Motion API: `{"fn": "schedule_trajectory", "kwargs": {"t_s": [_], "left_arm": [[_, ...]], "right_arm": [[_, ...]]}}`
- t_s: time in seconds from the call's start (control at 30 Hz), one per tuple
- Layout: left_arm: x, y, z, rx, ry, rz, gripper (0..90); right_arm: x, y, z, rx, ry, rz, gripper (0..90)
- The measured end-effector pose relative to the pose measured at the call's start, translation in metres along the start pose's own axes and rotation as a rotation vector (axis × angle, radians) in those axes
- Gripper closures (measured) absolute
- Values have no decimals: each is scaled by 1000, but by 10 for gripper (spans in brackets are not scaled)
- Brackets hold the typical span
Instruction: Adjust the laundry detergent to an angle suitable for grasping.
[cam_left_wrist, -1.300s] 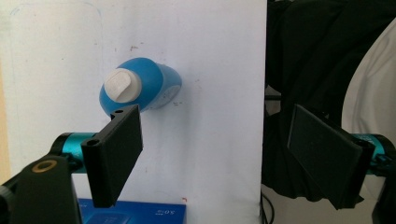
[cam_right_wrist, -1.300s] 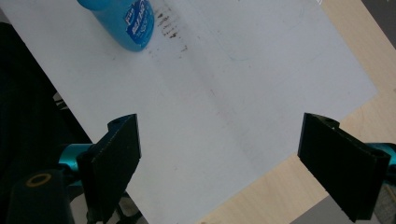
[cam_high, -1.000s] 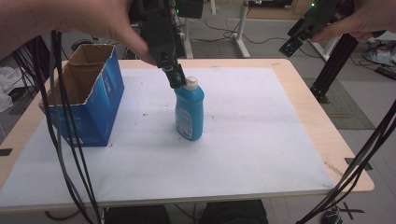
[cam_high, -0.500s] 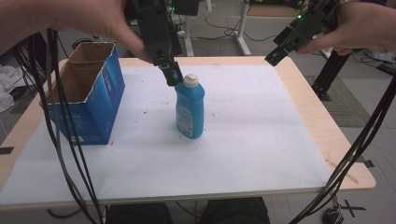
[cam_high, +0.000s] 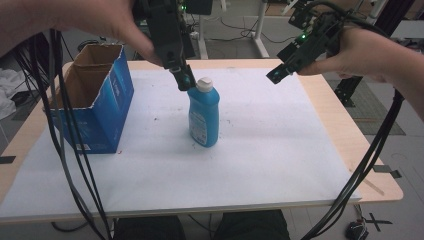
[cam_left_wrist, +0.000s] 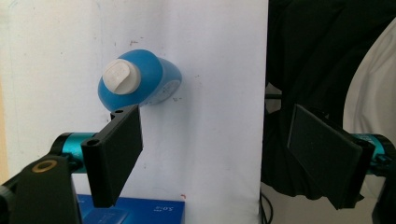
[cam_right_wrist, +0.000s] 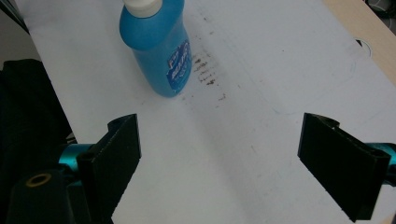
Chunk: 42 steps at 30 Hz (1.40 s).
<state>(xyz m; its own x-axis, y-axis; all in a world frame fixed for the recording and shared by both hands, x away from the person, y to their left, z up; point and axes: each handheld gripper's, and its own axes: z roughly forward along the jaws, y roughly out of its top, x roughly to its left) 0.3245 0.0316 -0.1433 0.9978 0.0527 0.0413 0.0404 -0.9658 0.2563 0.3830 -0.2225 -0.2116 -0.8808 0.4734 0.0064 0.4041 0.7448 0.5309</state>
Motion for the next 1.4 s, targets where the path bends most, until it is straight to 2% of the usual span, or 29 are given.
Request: {"fn": "schedule_trajectory", "kwargs": {"t_s": [0.47, 0.77, 1.13, 1.4], "left_arm": [[0, -2, -2, -6, 2, -8, 181], [-1, -1, -1, -3, 2, -6, 181], [-1, -2, -1, -2, 2, -7, 181], [-2, -2, -1, -1, 2, -4, 181]], "right_arm": [[14, -7, 31, -56, 10, 22, 125], [26, -8, 52, -89, 12, 13, 125], [40, 2, 77, -107, 19, 13, 125], [50, 11, 92, -95, 18, 13, 125]]}}
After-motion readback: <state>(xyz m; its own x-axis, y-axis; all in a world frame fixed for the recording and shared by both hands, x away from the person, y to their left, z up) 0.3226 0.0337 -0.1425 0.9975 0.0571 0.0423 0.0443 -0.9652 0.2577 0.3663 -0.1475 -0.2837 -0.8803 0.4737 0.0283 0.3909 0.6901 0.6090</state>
